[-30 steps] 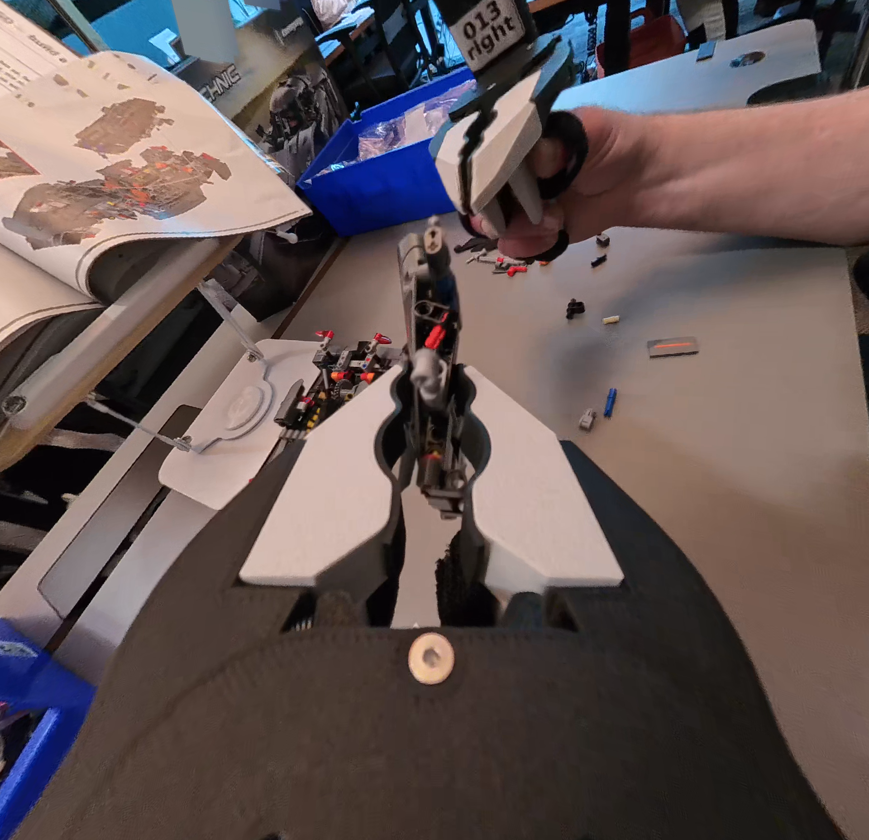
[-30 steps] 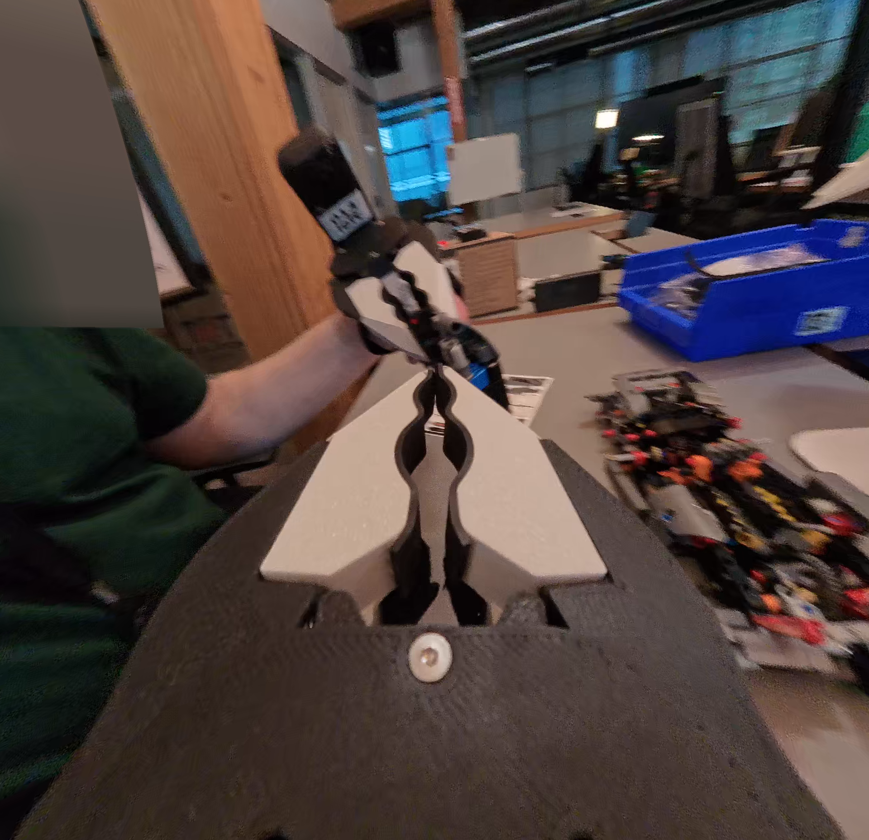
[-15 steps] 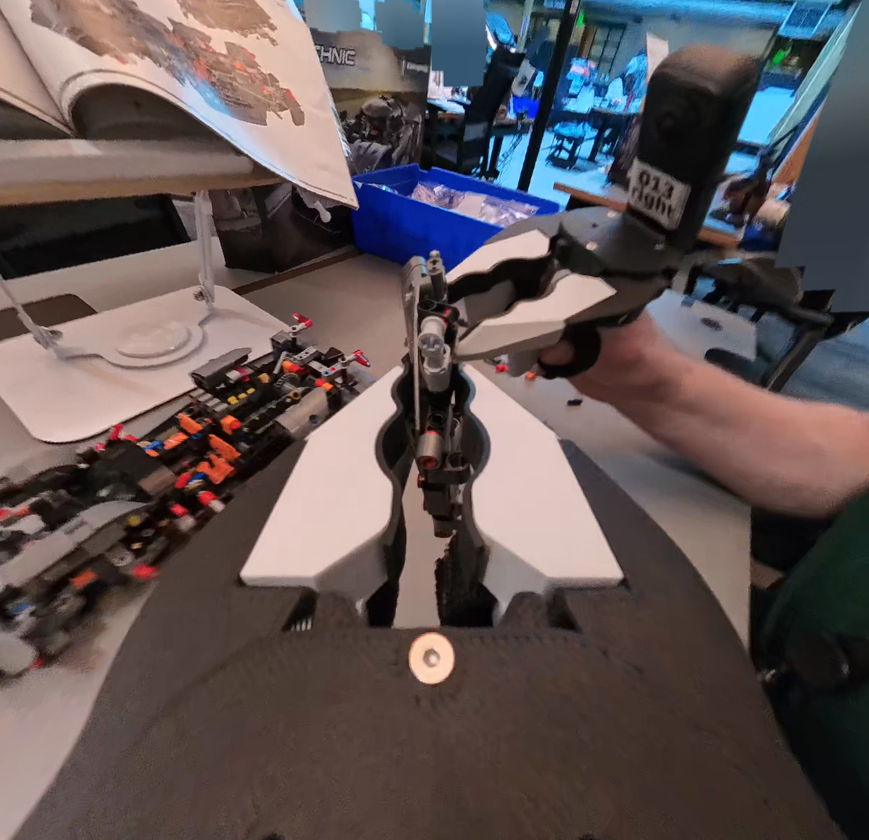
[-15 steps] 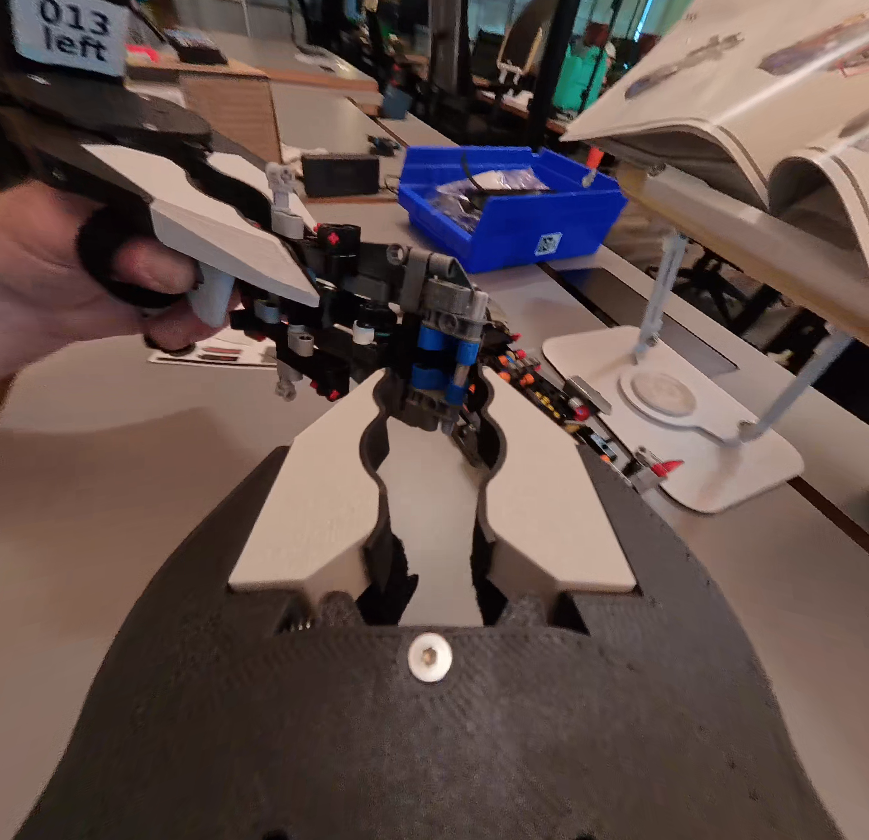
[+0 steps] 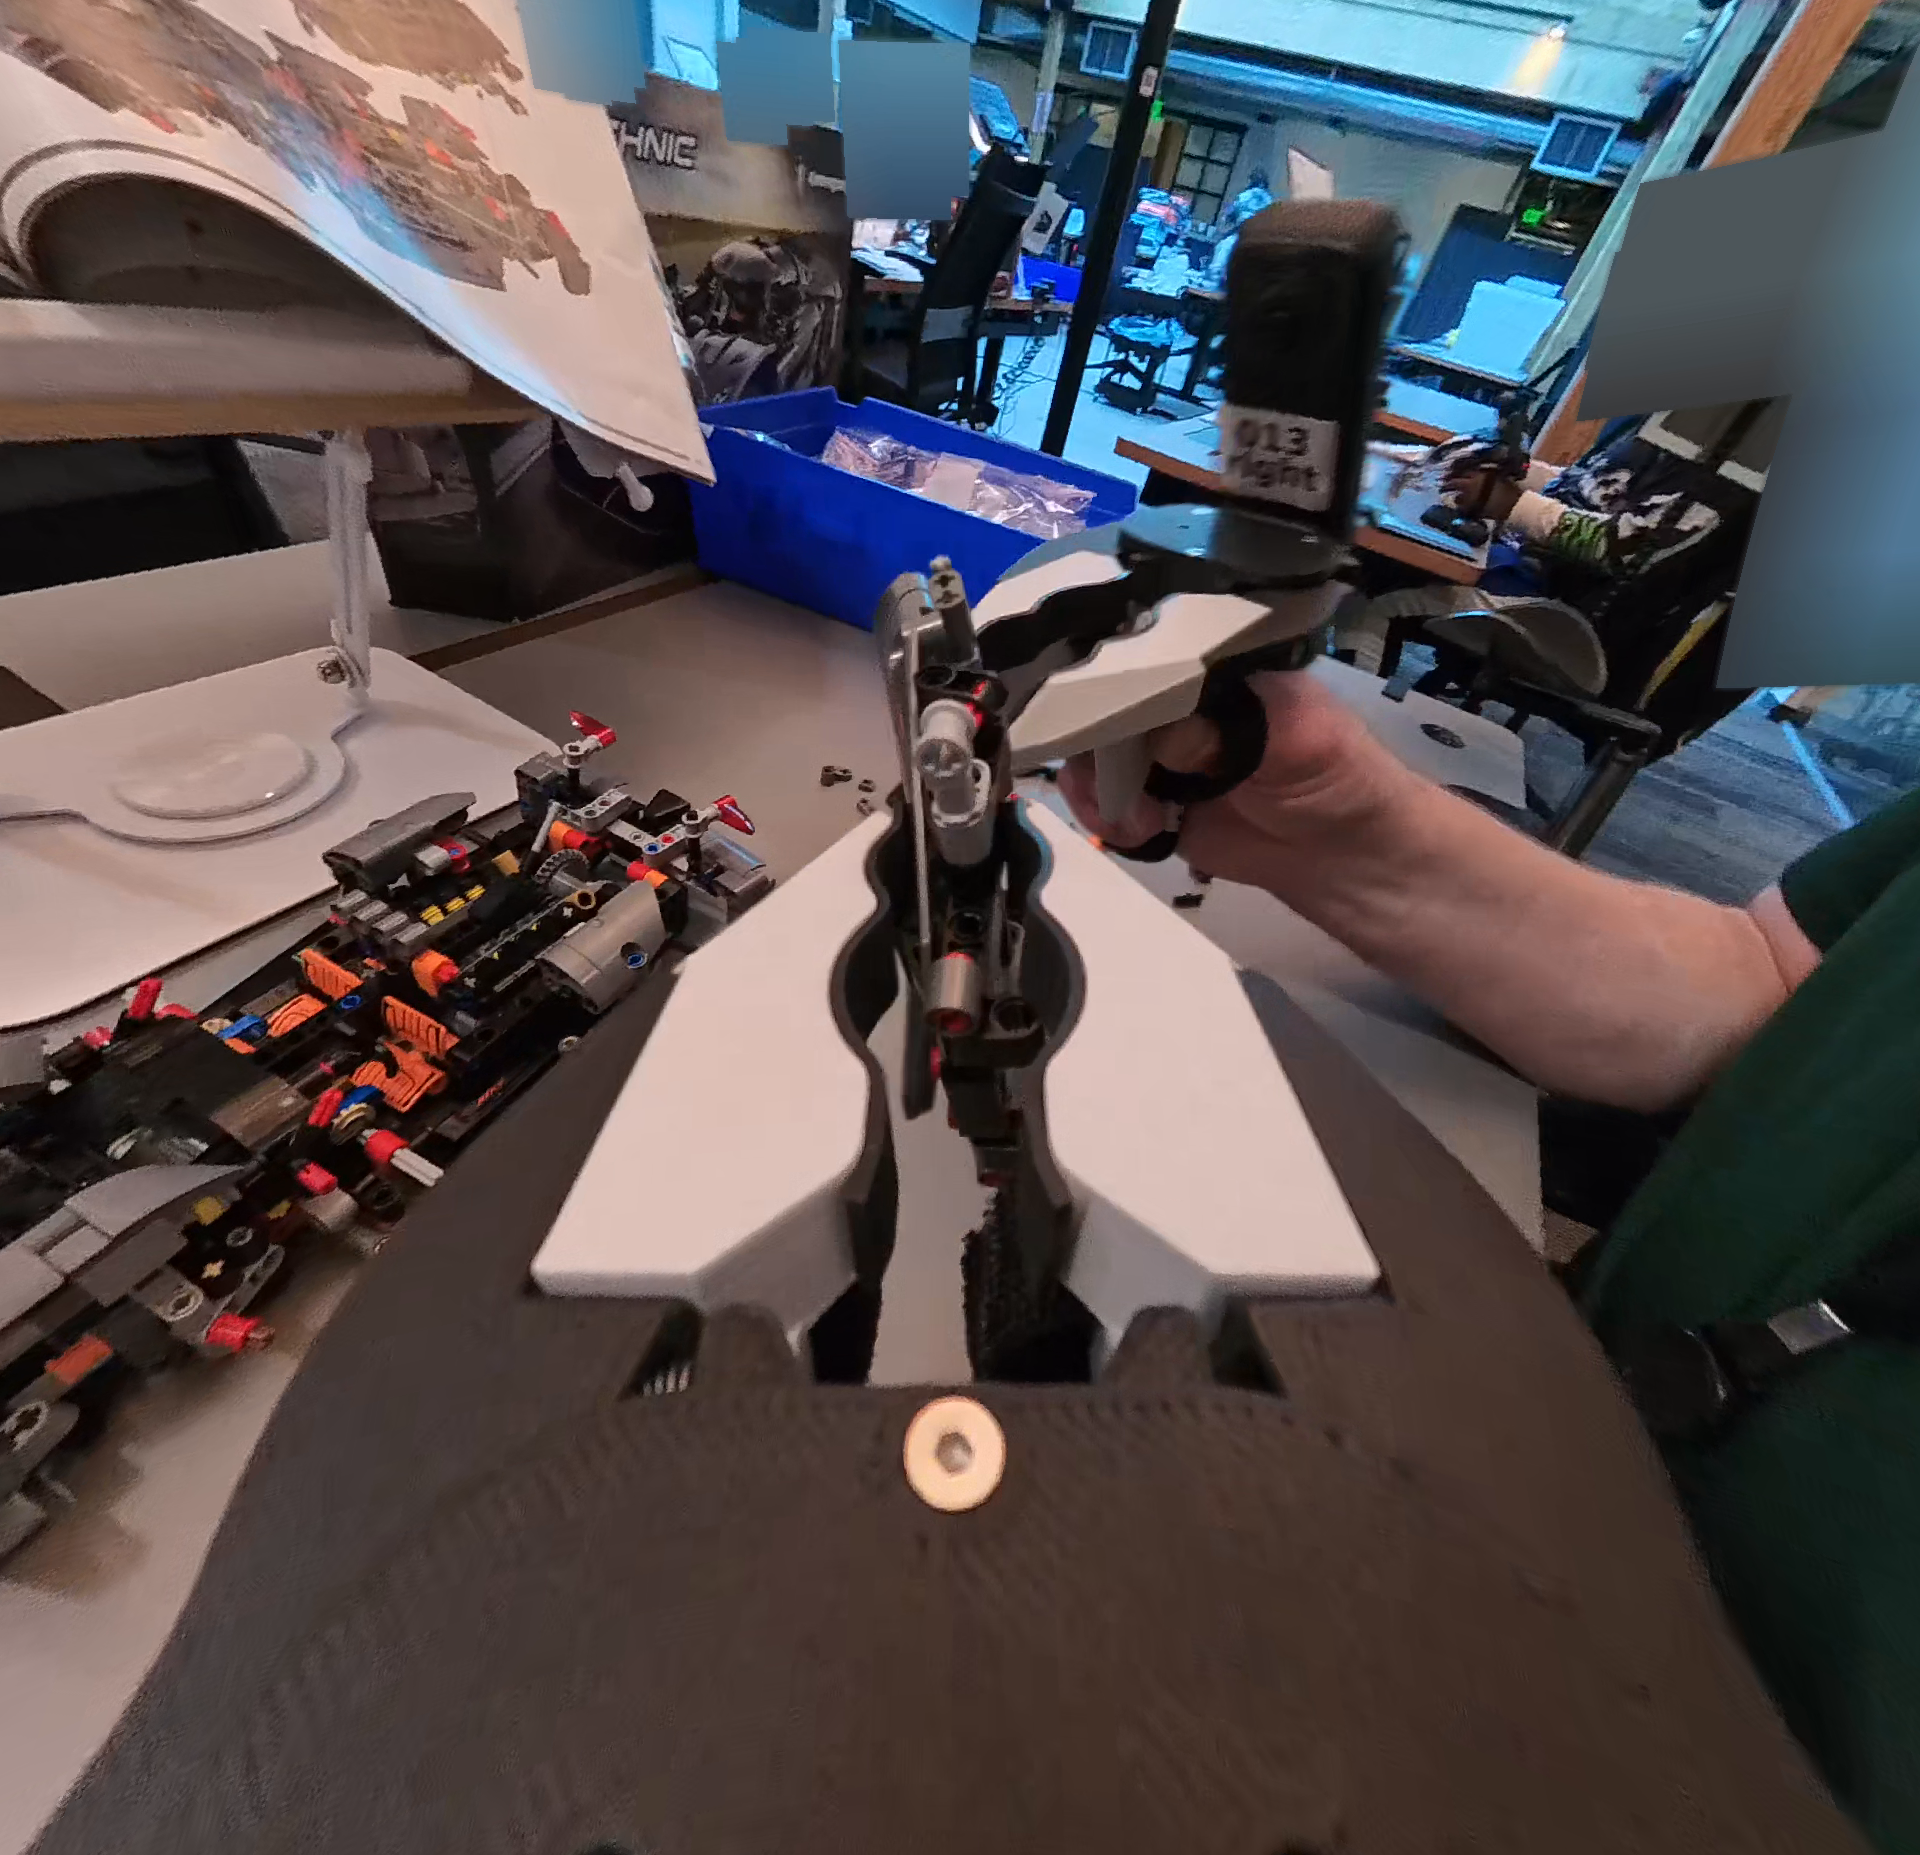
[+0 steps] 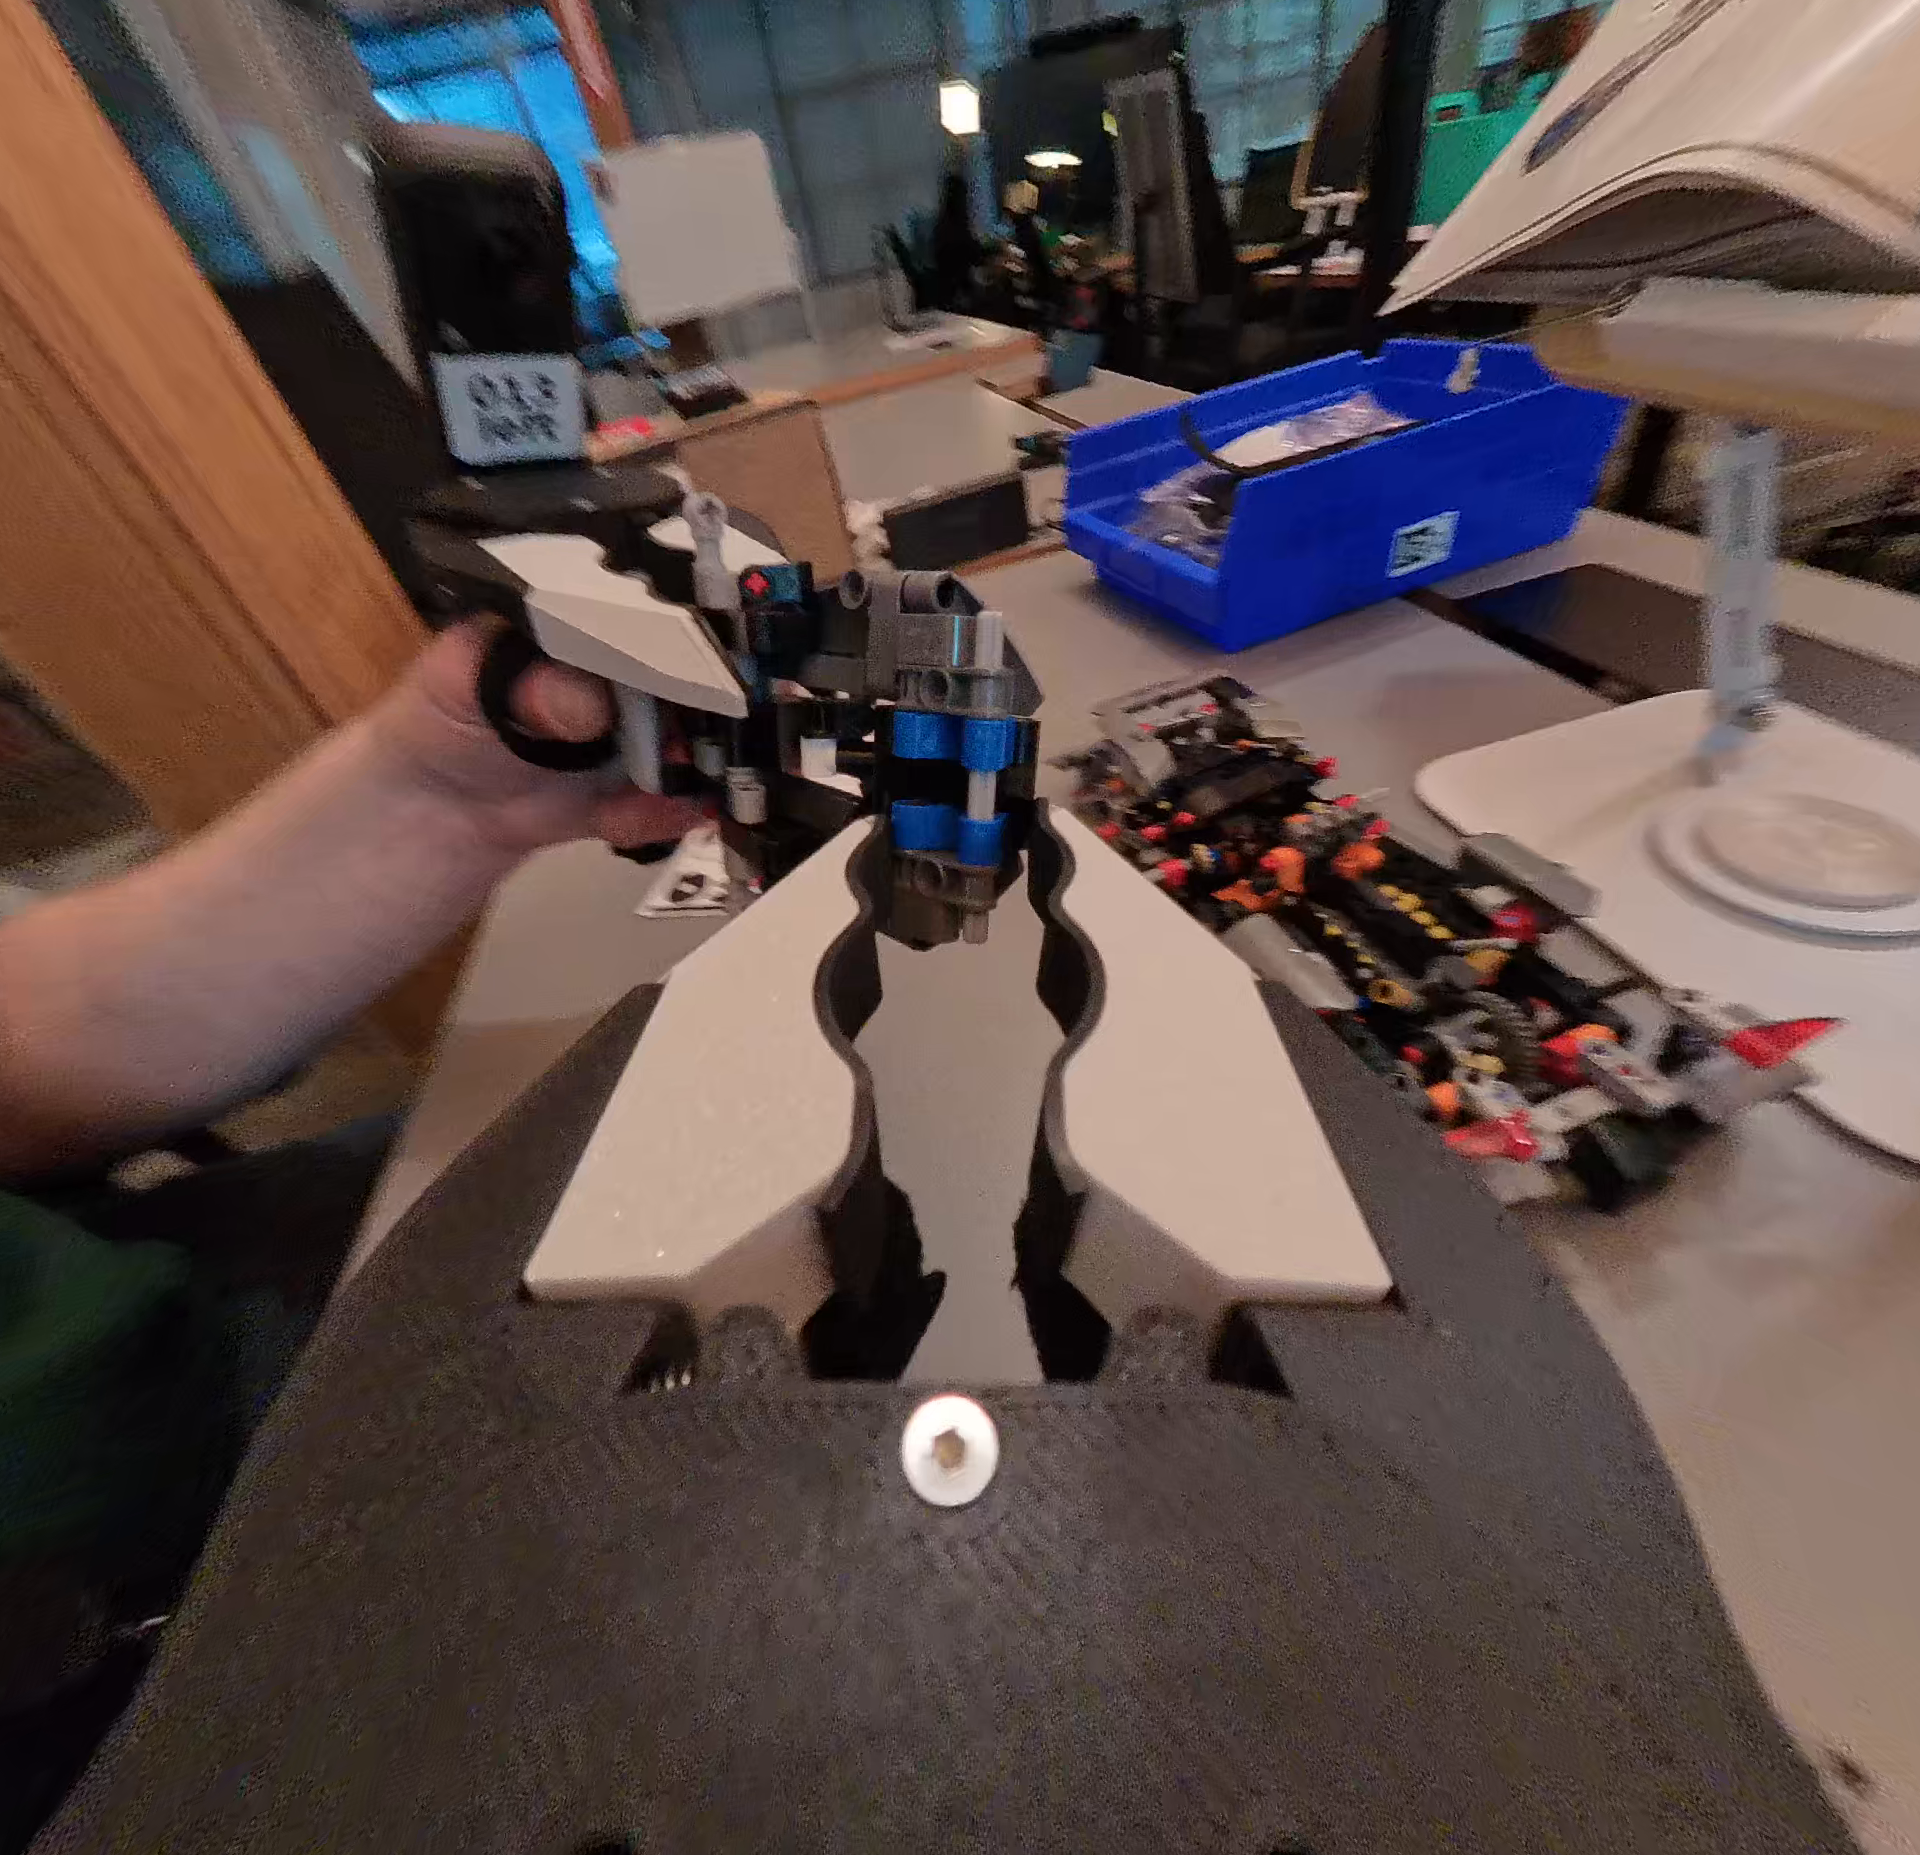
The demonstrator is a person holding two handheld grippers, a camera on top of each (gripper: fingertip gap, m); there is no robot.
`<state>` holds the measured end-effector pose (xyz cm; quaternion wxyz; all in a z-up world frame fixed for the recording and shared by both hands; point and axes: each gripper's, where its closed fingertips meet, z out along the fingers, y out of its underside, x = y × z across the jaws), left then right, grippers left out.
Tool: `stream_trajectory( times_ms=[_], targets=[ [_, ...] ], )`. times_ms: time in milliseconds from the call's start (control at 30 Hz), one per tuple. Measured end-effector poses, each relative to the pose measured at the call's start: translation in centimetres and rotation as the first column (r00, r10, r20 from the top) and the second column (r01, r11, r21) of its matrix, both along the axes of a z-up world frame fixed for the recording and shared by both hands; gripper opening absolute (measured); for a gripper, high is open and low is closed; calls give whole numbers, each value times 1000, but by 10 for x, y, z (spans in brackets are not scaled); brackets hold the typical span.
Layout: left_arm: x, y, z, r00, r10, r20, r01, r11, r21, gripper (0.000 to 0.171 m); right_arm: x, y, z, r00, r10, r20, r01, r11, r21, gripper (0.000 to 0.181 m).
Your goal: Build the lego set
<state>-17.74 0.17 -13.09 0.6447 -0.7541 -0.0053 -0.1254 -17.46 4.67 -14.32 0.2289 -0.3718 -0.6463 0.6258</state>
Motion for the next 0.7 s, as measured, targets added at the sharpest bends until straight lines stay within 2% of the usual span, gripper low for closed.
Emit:
stream_trajectory(
  times_ms=[67,167,267,433,567,700],
  targets=[
    [2,-2,3,999,-31,19,31,999,13,15,3,-1,4,998,61,17,-59,993,-101,23],
    [1,-3,2,998,-55,41,54,998,17,16,6,-1,5,993,111,38,-103,980,-172,23],
    [2,-5,5,993,-89,83,86,995,42,15,10,-1,10,981,188,44,-167,940,-299,19],
    [3,-6,4,985,-125,123,119,991,54,15,12,-1,9,963,261,63,-215,890,-402,19],
    [4,-8,5,977,-155,144,145,986,79,15,15,-2,13,940,337,49,-267,819,-508,20],
    [0,-9,5,985,-134,112,123,987,99,15,11,-2,15,973,229,7,-210,905,-370,20]
  ],
)
